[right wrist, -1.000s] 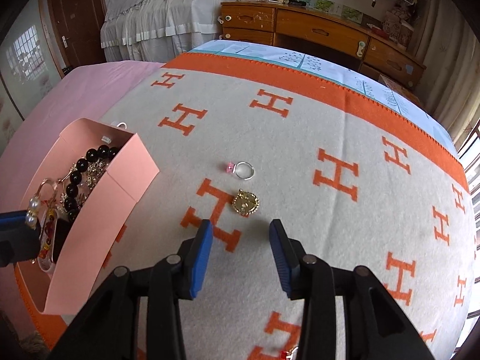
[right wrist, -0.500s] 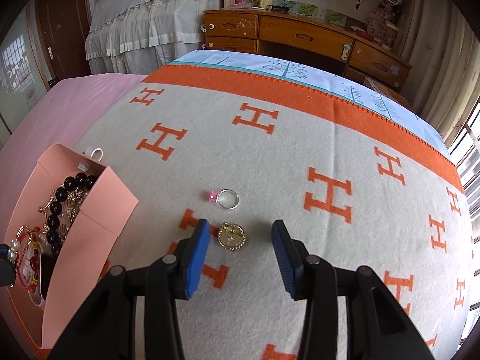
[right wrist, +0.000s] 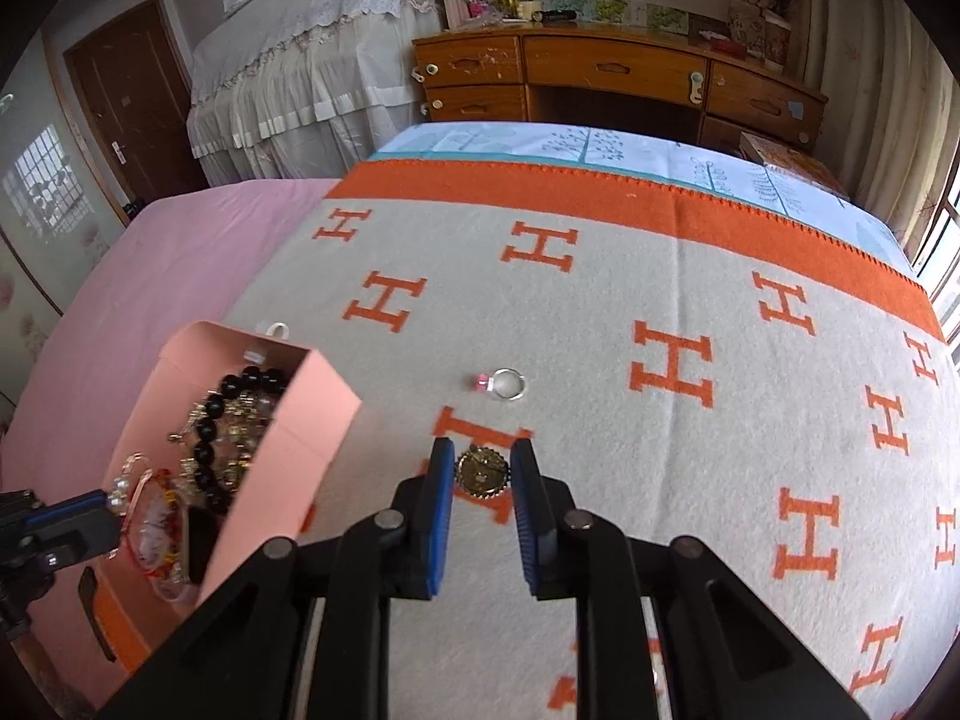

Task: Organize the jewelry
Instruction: 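Carry the pearl pin into the box with the left tool while the right grasps the gold round pendant, then lower the gold pendant into the pink box and open the right tool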

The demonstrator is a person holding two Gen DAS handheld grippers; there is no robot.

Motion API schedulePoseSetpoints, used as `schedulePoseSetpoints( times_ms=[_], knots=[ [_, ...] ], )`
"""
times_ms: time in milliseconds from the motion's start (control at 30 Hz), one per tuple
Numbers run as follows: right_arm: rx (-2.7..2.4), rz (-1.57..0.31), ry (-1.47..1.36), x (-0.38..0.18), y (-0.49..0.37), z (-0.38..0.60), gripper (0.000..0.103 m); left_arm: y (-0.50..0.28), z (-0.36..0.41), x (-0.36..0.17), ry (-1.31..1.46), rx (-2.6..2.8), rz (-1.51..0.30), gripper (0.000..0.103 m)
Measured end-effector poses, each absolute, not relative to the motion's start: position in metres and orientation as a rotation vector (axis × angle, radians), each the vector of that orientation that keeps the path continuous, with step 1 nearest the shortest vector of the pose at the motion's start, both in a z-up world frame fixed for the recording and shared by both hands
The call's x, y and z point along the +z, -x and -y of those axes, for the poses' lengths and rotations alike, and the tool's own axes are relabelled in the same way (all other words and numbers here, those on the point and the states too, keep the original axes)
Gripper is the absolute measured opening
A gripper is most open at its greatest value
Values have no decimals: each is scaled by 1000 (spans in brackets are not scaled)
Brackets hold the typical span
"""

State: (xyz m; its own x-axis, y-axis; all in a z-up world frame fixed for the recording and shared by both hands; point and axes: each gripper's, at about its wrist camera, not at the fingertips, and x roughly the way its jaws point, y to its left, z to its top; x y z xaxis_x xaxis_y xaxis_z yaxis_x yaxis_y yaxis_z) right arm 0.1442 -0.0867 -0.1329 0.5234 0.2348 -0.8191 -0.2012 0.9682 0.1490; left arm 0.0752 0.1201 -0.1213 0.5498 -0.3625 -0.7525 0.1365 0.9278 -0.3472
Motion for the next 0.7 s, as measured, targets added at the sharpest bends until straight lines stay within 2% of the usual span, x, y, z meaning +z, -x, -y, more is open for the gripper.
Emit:
schedulePoseSetpoints(
  times_ms=[433, 533, 700],
  knots=[
    [575, -780, -40, -33, -66, 32, 19, -60, -153, -66, 310, -309, -824, 5],
    [617, -770, -20, -32, -56, 21, 19, -59, -156, -65, 332, -325, -831, 5],
    [650, -871, -3, -62, -61, 3, 20, -63, -154, -79, 350, -315, -880, 5]
  ],
)
